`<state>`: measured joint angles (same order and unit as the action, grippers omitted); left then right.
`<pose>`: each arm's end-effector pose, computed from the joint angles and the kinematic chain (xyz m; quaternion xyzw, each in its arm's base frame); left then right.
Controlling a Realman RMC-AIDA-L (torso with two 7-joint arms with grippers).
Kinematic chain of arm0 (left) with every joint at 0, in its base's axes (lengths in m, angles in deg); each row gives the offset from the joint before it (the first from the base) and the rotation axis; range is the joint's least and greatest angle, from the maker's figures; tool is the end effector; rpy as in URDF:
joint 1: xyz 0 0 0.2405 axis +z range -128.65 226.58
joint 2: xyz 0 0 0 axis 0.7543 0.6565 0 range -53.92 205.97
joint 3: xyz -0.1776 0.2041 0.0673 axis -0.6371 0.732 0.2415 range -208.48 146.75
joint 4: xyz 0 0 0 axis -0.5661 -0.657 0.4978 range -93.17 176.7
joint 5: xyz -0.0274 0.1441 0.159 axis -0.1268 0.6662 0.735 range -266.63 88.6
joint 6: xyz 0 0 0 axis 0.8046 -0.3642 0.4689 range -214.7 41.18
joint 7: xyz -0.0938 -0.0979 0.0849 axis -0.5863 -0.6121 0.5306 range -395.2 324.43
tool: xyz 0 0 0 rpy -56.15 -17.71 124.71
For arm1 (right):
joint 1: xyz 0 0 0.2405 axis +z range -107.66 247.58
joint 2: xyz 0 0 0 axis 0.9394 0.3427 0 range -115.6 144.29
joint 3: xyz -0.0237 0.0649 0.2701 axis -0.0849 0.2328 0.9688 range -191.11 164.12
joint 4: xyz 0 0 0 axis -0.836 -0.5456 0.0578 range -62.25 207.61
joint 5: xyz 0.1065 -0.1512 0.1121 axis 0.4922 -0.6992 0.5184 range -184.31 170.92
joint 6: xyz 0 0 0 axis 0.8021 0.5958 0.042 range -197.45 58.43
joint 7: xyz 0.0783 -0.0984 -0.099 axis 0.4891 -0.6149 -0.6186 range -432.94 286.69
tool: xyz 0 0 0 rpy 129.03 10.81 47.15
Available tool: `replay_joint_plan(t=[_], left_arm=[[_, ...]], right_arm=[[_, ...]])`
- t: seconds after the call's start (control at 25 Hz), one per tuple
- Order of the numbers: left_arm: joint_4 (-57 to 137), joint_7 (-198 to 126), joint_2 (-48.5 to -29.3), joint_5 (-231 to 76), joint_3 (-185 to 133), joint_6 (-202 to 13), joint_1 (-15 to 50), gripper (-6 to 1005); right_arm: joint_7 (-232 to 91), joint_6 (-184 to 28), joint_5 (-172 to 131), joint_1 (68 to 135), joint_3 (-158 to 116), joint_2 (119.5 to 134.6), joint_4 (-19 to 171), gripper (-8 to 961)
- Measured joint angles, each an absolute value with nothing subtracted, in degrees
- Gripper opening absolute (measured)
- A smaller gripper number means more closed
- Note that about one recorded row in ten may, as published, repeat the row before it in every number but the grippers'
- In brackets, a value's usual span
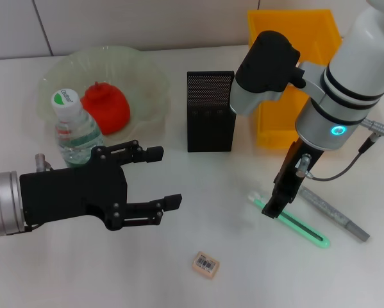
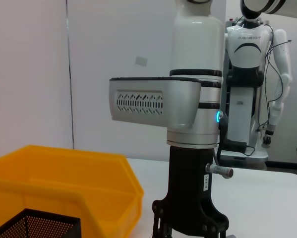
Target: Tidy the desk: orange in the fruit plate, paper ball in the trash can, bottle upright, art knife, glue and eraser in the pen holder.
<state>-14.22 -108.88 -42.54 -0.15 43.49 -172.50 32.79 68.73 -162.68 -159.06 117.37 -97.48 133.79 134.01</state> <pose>-0.2305 0.3031 -0.0423 -0.9571 -0.0556 -0.2692 0.0921 0.1864 0.3818 -0.0603 -0.9182 0.2515 -0.2937 0.0862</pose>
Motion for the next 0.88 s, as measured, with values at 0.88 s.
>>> replay_joint_plan(t=[0.88], left_arm=[[-13.5, -107.6, -42.63, -0.2, 43.8, -172.9, 33.0, 811]], right_arm=[[72.0, -160.3, -158.7, 117.7, -101.7, 133.97, 132.6, 696]])
